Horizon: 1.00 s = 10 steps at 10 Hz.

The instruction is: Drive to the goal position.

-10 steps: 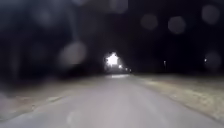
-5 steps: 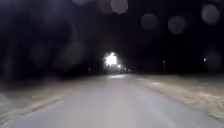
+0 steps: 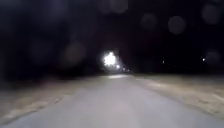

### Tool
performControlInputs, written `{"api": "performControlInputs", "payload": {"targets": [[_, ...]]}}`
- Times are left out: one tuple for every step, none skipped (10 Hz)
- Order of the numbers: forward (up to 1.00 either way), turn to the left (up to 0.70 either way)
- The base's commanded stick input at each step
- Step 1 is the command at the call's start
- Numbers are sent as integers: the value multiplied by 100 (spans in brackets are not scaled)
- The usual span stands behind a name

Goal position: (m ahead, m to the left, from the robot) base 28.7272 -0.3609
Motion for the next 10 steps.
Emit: {"api": "performControlInputs", "payload": {"targets": [[100,0],[100,0],[100,-1],[100,-8],[100,-9],[100,-5],[100,-1],[100,0],[100,0],[100,0]]}}
